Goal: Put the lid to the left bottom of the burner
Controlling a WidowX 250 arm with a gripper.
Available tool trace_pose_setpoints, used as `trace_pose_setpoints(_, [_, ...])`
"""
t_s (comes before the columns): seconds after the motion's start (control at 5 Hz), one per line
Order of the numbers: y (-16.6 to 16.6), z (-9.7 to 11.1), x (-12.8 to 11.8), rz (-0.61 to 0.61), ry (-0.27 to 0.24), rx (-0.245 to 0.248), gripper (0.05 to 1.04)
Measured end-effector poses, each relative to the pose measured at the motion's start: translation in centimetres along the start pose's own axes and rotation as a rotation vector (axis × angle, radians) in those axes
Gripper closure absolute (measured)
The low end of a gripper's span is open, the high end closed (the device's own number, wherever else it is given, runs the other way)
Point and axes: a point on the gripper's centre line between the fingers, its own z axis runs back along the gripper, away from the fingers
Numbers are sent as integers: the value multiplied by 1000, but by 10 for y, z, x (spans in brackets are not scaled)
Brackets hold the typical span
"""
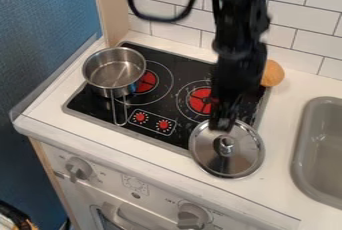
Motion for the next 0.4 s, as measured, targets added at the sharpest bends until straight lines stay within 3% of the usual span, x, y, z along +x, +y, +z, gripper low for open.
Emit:
trace_pose_setpoints(0.2, [-2,35,3,-34,-53,32,83])
trace_pose_setpoints(0.4, [-2,37,4,-38,-58,36,83])
